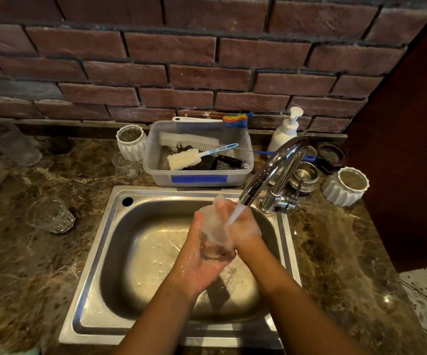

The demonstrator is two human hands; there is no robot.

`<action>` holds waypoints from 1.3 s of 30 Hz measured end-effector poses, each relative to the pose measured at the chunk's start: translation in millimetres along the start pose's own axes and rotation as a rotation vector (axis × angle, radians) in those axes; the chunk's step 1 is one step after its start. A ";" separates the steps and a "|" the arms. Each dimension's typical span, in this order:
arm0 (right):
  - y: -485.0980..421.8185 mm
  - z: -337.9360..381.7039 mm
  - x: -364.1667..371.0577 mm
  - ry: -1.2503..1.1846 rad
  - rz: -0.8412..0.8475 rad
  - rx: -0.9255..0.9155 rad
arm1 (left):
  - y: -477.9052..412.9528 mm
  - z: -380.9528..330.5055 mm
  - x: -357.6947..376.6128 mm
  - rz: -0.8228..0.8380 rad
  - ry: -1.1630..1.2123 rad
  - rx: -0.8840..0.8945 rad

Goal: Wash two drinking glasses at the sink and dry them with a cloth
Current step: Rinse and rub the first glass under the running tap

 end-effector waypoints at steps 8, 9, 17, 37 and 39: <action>1.8 -6.3 -5.2 0.252 -0.089 -0.046 | 0.6 6.2 -8.6 0.000 -0.229 0.049; -2.9 -9.5 -7.2 0.142 -0.086 0.056 | 3.0 6.1 -4.5 0.009 -0.323 0.062; 24.0 -4.4 12.5 0.209 -0.070 -0.052 | 7.3 0.2 10.3 0.031 0.003 0.012; 5.5 6.9 -17.4 -0.035 -0.055 0.095 | 15.1 14.0 12.6 0.044 0.039 -0.006; -3.2 9.5 -19.0 -0.056 -0.016 0.100 | 15.3 15.9 10.2 0.058 0.022 0.050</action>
Point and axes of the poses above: each hand's wrist, its own y-axis away from the middle knuckle, its own x-axis out of the palm, z = x × y, the point moved 6 cm from there along -y, towards the middle knuckle, and after that the axes turned 5 degrees about x, right-handed, at the moved point
